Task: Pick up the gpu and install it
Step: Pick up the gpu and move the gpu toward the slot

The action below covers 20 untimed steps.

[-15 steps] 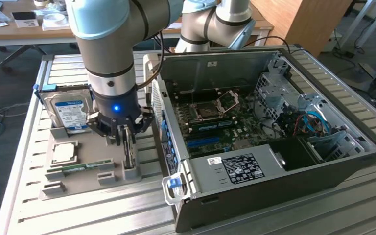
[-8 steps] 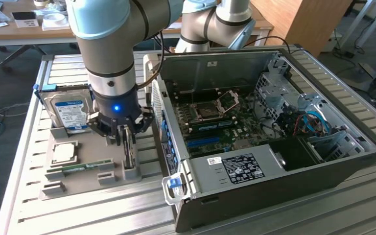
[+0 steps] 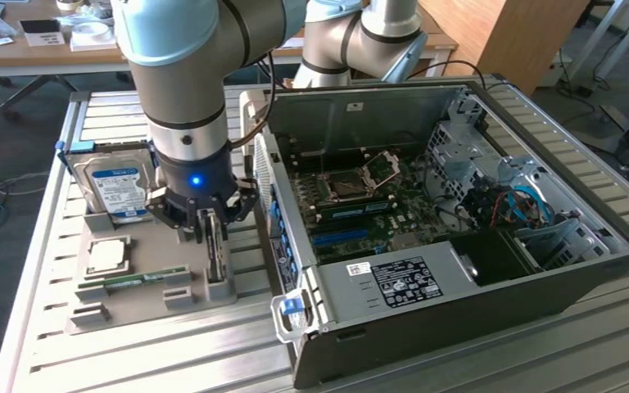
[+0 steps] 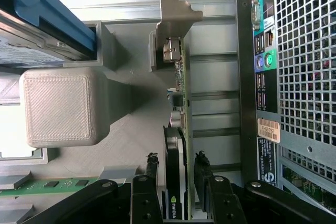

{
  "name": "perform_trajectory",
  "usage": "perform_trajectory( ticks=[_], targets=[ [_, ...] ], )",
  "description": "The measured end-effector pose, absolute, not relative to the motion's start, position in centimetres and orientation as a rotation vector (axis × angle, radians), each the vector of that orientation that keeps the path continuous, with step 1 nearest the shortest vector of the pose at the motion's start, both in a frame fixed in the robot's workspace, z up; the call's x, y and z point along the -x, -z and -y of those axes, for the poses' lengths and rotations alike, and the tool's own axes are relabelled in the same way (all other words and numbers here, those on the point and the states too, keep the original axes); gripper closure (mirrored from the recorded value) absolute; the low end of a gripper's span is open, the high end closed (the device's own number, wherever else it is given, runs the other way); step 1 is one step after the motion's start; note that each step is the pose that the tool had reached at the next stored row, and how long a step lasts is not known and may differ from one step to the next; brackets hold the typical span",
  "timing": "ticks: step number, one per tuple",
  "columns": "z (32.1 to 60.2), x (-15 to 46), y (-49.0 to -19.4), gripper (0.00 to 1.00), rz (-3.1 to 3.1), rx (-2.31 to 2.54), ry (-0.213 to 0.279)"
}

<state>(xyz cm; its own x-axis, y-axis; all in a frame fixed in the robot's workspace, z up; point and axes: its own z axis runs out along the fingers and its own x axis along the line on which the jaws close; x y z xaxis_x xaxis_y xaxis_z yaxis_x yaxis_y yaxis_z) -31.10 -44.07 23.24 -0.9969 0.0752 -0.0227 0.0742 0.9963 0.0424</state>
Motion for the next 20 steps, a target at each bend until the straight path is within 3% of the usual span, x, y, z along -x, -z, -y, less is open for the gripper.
perform_trajectory(
  ticks=[10, 12, 13, 20],
  targets=[
    [44.07, 31.1, -23.24, 0.58, -3.114, -0.117, -0.065],
    [44.07, 31.1, -23.24, 0.6, -3.114, -0.117, -0.065],
    [44.07, 31.1, -23.24, 0.67, -3.114, -0.117, -0.065],
    [44.07, 31.1, -23.25, 0.68, -3.115, -0.117, -0.065]
  ],
)
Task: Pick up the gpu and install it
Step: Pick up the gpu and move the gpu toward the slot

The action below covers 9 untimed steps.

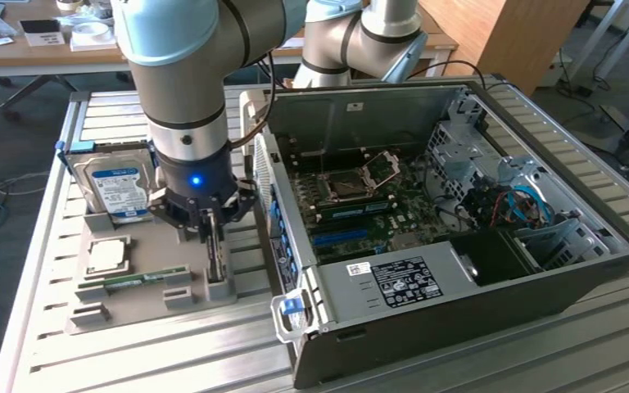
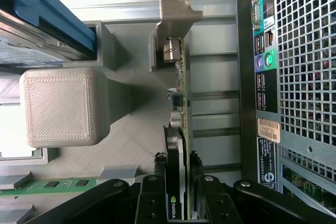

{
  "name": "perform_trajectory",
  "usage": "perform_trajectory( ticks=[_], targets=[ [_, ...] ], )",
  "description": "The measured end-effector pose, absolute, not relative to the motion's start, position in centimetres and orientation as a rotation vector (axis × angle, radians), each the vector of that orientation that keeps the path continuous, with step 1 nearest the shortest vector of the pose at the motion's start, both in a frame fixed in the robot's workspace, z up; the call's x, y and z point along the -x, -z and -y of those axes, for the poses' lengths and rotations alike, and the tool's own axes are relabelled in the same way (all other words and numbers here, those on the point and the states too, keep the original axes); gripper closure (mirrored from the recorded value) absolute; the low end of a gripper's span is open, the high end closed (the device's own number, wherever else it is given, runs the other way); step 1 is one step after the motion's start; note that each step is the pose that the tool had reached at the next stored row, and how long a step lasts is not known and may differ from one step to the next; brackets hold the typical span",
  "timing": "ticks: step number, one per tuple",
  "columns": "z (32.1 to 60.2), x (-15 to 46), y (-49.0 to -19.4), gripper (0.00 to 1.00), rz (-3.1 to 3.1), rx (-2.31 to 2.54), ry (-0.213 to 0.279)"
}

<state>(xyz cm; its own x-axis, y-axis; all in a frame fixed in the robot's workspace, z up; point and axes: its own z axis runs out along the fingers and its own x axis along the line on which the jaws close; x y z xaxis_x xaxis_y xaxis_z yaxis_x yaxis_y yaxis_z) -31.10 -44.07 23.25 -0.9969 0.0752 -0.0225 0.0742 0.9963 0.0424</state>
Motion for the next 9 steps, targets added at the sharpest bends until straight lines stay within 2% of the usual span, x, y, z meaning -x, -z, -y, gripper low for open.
perform_trajectory(
  ticks=[1, 9],
  targets=[
    [44.07, 31.1, -23.24, 0.73, -3.115, -0.117, -0.065],
    [44.07, 31.1, -23.24, 0.73, -3.115, -0.117, -0.065]
  ],
)
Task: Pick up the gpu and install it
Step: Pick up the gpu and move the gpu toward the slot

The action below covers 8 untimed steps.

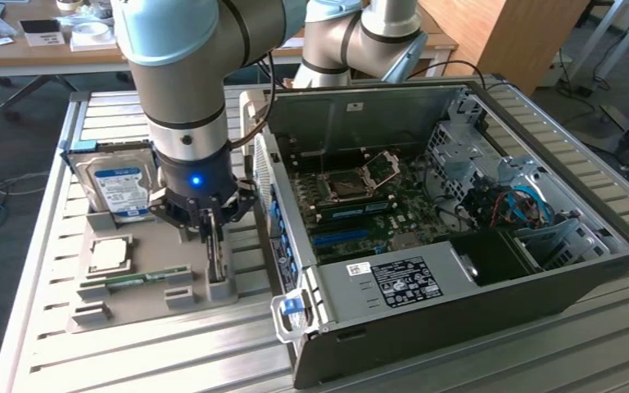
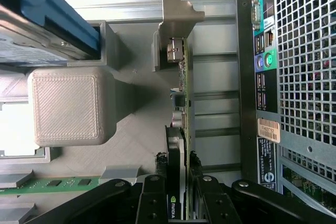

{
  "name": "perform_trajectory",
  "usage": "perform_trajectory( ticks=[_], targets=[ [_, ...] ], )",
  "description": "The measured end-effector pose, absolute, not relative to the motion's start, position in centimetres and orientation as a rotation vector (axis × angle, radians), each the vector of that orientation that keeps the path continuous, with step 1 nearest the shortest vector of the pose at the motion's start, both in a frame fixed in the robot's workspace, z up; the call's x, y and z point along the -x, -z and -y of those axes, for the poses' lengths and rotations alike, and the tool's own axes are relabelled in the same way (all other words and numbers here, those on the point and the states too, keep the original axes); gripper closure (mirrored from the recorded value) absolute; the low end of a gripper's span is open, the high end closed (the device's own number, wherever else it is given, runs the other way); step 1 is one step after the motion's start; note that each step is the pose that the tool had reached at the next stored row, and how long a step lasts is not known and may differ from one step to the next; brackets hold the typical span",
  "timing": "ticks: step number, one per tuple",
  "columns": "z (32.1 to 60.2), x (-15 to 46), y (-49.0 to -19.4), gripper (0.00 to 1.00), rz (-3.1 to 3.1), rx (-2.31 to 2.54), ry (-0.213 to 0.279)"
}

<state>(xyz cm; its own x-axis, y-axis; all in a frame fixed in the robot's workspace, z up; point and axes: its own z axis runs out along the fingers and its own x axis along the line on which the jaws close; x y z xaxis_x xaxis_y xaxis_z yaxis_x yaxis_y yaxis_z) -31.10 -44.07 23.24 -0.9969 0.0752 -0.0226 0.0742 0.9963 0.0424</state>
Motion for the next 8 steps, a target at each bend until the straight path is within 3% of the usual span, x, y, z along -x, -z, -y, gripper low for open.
perform_trajectory(
  ticks=[8],
  targets=[
    [44.07, 31.1, -23.24, 0.73, -3.115, -0.117, -0.065]
  ],
)
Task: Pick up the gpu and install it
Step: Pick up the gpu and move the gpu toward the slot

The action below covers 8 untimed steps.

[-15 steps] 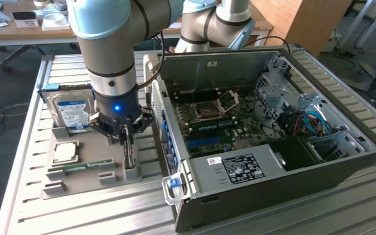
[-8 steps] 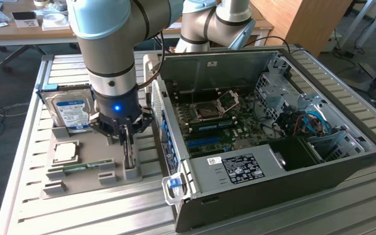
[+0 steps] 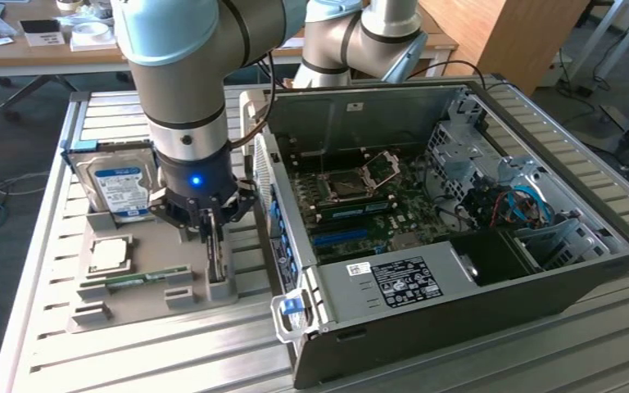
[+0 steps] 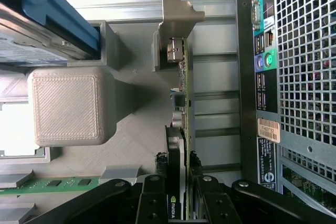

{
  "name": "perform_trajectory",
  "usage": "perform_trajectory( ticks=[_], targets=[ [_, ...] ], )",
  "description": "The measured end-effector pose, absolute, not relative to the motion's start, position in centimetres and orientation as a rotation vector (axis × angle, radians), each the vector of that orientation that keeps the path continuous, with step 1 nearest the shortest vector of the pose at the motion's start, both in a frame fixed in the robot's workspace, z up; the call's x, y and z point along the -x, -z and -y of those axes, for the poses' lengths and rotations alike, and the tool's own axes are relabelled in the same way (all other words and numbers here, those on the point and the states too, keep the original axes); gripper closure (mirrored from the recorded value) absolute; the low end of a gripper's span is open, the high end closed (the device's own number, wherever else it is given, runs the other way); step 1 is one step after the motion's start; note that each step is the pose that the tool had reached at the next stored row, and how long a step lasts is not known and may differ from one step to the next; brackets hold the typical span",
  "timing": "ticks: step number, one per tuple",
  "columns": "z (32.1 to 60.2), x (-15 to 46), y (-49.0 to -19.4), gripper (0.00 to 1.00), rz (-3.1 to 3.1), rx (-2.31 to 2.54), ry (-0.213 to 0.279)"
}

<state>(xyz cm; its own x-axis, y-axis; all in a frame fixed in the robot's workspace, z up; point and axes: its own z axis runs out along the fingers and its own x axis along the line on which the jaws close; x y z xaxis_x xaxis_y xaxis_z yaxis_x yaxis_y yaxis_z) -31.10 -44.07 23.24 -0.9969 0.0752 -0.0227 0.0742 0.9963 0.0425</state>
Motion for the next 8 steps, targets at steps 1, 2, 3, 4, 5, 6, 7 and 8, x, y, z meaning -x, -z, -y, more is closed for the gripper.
perform_trajectory(
  ticks=[1, 2, 3, 4, 5, 6, 7, 8],
  targets=[
    [44.07, 31.1, -23.24, 0.73, -3.114, -0.117, -0.065],
    [44.07, 31.1, -23.24, 0.73, -3.115, -0.117, -0.065],
    [44.07, 31.1, -23.25, 0.73, -3.114, -0.117, -0.065],
    [44.07, 31.1, -23.31, 0.73, -3.114, -0.117, -0.065],
    [44.07, 31.1, -23.42, 0.73, -3.114, -0.117, -0.065],
    [44.07, 31.1, -23.54, 0.73, -3.114, -0.117, -0.065],
    [44.07, 31.1, -23.69, 0.73, -3.114, -0.117, -0.065],
    [44.07, 31.1, -23.88, 0.73, -3.114, -0.117, -0.065]
  ],
)
